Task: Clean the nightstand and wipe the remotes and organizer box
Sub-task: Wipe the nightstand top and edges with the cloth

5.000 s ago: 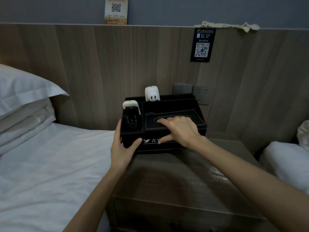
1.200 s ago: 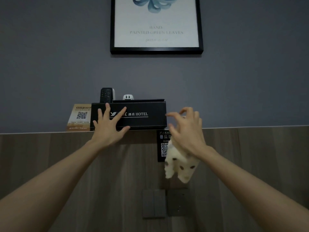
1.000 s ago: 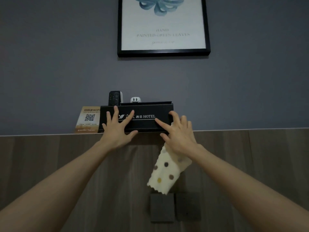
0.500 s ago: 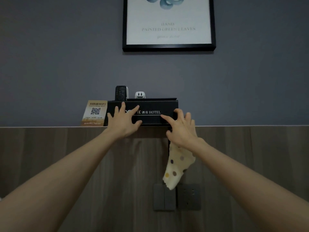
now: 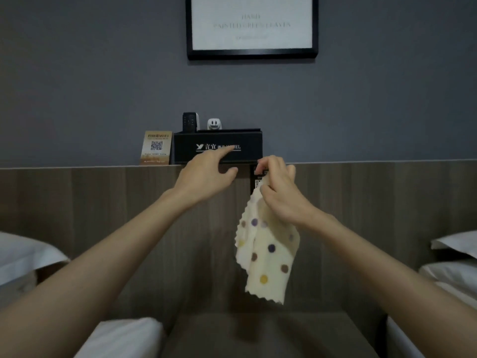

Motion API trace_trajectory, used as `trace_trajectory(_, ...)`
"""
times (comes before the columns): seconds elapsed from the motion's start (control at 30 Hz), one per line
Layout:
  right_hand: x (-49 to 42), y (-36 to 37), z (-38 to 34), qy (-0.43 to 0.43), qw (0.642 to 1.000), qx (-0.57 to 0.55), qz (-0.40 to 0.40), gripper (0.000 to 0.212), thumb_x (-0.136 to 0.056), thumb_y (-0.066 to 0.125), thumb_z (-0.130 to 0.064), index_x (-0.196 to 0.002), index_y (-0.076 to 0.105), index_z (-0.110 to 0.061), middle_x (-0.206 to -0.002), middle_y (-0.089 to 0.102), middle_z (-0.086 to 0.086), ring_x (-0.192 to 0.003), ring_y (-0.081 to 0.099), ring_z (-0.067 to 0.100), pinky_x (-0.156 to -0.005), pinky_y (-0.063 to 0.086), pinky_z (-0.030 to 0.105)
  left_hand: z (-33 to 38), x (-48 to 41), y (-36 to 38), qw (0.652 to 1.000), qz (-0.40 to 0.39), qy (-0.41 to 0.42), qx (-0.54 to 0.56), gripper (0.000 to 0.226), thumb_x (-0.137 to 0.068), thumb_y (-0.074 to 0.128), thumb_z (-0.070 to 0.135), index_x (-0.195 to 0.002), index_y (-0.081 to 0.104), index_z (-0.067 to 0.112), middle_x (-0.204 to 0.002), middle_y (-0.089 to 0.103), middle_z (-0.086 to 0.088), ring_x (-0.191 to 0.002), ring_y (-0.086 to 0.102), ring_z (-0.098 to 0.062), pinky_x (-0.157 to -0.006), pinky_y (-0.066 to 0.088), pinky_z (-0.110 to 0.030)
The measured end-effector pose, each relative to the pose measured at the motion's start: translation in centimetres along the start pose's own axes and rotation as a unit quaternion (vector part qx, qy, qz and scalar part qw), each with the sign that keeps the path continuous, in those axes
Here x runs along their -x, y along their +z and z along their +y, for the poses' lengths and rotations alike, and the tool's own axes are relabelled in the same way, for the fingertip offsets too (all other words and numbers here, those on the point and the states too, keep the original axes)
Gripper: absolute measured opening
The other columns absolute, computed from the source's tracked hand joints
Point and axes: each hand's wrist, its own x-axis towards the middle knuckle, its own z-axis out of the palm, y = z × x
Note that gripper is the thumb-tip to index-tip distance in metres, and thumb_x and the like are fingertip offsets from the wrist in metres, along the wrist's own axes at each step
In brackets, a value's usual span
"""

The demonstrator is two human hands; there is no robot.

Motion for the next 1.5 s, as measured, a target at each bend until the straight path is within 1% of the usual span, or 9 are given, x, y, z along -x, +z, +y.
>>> trace_trajectory(0.23, 7.5, -2.1, -3.2, 0.042, 0.975, -0.213, -0.042, 0.054, -0.081, 0.047, 0.015, -0.109, 0.036, -0.029, -0.126, 0.043, 0.001, -0.08, 0.053, 0.01, -0.065, 0.043, 0.023, 4.0, 9.6, -1.9, 0.989, -0.106, -0.044, 0.096, 0.049, -0.091, 0.06, 0.04, -0.138, 0.051, 0.032, -0.134, 0.059, 0.007, -0.123, 0.054, -0.014, -0.103, 0.043, -0.033)
trace_trajectory(0.4, 12.0, -2.7, -4.7, 0.028, 0.978, -0.197, -0.056, 0.059, -0.08, 0.058, 0.013, -0.117, 0.041, -0.029, -0.123, 0.05, -0.007, -0.107, 0.059, 0.015, -0.079, 0.053, 0.031, 5.2, 15.4, -2.2, 0.945, -0.219, -0.1, 0.221, 0.037, -0.087, 0.065, 0.042, -0.121, 0.067, 0.027, -0.116, 0.068, 0.014, -0.108, 0.06, 0.001, -0.097, 0.048, -0.024)
trace_trajectory(0.5, 14.6, -3.0, -5.4, 0.037, 0.98, -0.189, -0.046, 0.051, -0.081, 0.061, 0.008, -0.12, 0.046, -0.021, -0.117, 0.057, -0.005, -0.115, 0.056, 0.008, -0.087, 0.055, 0.033, 6.5, 18.3, -2.3, 0.925, -0.206, -0.131, 0.29, 0.032, -0.088, 0.062, 0.046, -0.112, 0.07, 0.026, -0.102, 0.069, 0.019, -0.089, 0.06, 0.016, -0.076, 0.046, -0.006)
trace_trajectory(0.67, 17.8, -3.8, -6.2, 0.076, 0.979, -0.181, -0.045, 0.044, -0.082, 0.067, -0.001, -0.119, 0.053, -0.019, -0.108, 0.066, -0.004, -0.106, 0.063, 0.008, -0.089, 0.055, 0.035, 7.5, 22.2, -1.6, 0.941, -0.215, -0.115, 0.236, 0.009, -0.085, 0.071, 0.035, -0.078, 0.066, 0.031, -0.063, 0.064, 0.022, -0.06, 0.057, 0.008, -0.054, 0.038, -0.008)
trace_trajectory(0.8, 20.2, -4.7, -6.1, 0.094, 0.99, -0.076, -0.078, 0.029, -0.086, 0.068, -0.02, -0.114, 0.063, -0.022, -0.107, 0.068, -0.01, -0.099, 0.062, 0.001, -0.086, 0.05, 0.022, 7.2, 23.7, -1.3, 0.957, -0.168, -0.12, 0.205, 0.011, -0.089, 0.065, 0.029, -0.078, 0.062, 0.027, -0.07, 0.066, 0.014, -0.066, 0.057, 0.003, -0.062, 0.039, -0.02)
trace_trajectory(0.93, 22.3, -5.2, -5.2, 0.14, 0.974, -0.034, -0.176, 0.022, -0.089, 0.064, -0.036, -0.109, 0.069, -0.028, -0.102, 0.069, -0.015, -0.095, 0.062, 0.0, -0.08, 0.05, 0.021, 7.6, 24.7, -1.5, 0.959, -0.154, -0.097, 0.217, 0.012, -0.088, 0.066, 0.02, -0.082, 0.062, 0.03, -0.071, 0.065, 0.021, -0.071, 0.06, 0.006, -0.063, 0.041, -0.012)
trace_trajectory(1.1, 24.3, -5.7, -4.8, 0.156, 0.957, 0.001, -0.244, 0.019, -0.092, 0.061, -0.029, -0.076, 0.066, -0.036, -0.068, 0.065, -0.01, -0.06, 0.057, 0.0, -0.057, 0.042, 0.023, 8.7, 25.3, -1.3, 0.969, -0.138, -0.041, 0.2, 0.015, -0.088, 0.062, 0.018, -0.088, 0.063, 0.033, -0.083, 0.065, 0.022, -0.081, 0.06, 0.004, -0.064, 0.04, -0.009)
trace_trajectory(1.3, 25.5, -8.0, -3.9, 0.182, 0.966, -0.005, -0.184, 0.014, -0.095, 0.058, -0.023, -0.089, 0.069, -0.029, -0.075, 0.064, -0.02, -0.064, 0.059, -0.01, -0.058, 0.042, 0.009, 8.6, 25.8, -0.4, 0.969, -0.155, -0.034, 0.189, 0.01, -0.095, 0.058, 0.028, -0.088, 0.065, 0.033, -0.083, 0.065, 0.022, -0.083, 0.059, 0.007, -0.065, 0.039, -0.008)
trace_trajectory(1.5, 27.5, -8.8, -2.7, 0.264, 0.955, -0.012, -0.132, 0.023, -0.095, 0.056, -0.03, -0.081, 0.071, -0.018, -0.072, 0.068, -0.007, -0.069, 0.062, 0.009, -0.055, 0.052, 0.025, 7.8, 26.5, 0.4, 0.95, -0.2, -0.125, 0.203, 0.017, -0.096, 0.055, 0.031, -0.086, 0.067, 0.023, -0.084, 0.065, 0.012, -0.078, 0.058, -0.001, -0.064, 0.041, -0.019)
